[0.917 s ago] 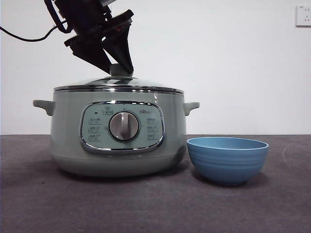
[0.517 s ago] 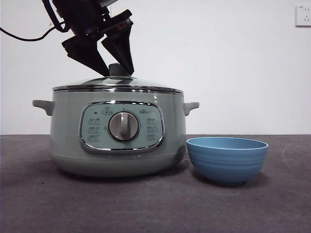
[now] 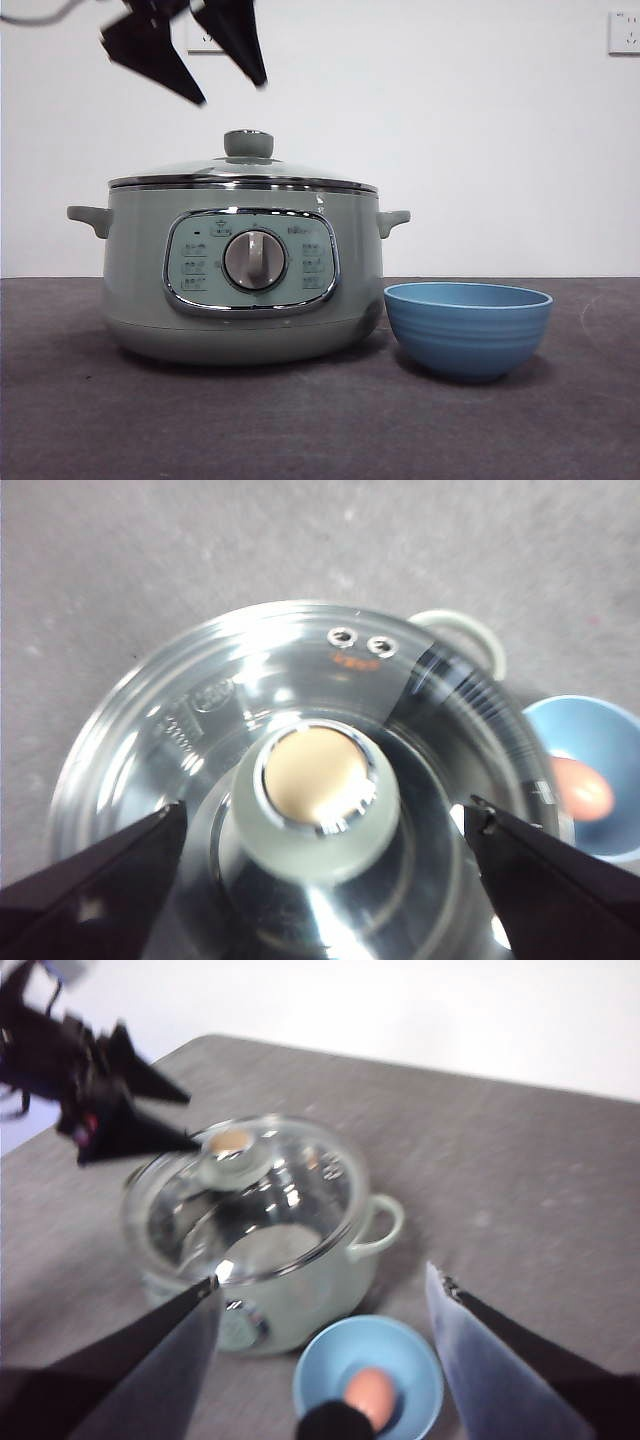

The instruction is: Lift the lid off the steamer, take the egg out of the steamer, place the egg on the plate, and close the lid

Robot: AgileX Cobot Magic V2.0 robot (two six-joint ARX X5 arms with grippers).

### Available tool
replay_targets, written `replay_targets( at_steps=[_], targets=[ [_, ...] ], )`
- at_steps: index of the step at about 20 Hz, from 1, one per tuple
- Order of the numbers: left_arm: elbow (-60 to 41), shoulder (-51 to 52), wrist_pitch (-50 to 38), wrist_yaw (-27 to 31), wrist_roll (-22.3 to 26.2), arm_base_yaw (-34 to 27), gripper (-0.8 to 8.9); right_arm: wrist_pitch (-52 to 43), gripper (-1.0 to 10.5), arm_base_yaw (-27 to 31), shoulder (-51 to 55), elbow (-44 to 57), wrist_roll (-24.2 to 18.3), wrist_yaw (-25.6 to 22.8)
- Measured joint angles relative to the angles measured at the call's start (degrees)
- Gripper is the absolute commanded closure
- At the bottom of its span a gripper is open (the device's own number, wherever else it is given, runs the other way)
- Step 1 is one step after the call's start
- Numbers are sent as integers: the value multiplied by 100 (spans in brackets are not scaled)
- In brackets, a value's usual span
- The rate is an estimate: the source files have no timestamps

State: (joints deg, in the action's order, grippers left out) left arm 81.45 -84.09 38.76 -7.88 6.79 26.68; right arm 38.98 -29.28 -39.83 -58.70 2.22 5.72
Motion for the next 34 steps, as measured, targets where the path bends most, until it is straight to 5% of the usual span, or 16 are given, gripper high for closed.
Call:
replay_targets(
  at_steps=[12,15,17,34],
  targets=[
    [31,2122,2111,-748,-385,50,357,1139,604,0,0,0,17,942],
    [31,2540,2577,-841,-452,50,556,1460,641,0,0,0,20,1298],
    [31,2787,2817,-1023,-490,50,820,1722,915,0,-17,0,39,1650],
    [31,2944,3038,-1036,-514,50,818,1897,946,0,-46,0,42,1812]
  ],
)
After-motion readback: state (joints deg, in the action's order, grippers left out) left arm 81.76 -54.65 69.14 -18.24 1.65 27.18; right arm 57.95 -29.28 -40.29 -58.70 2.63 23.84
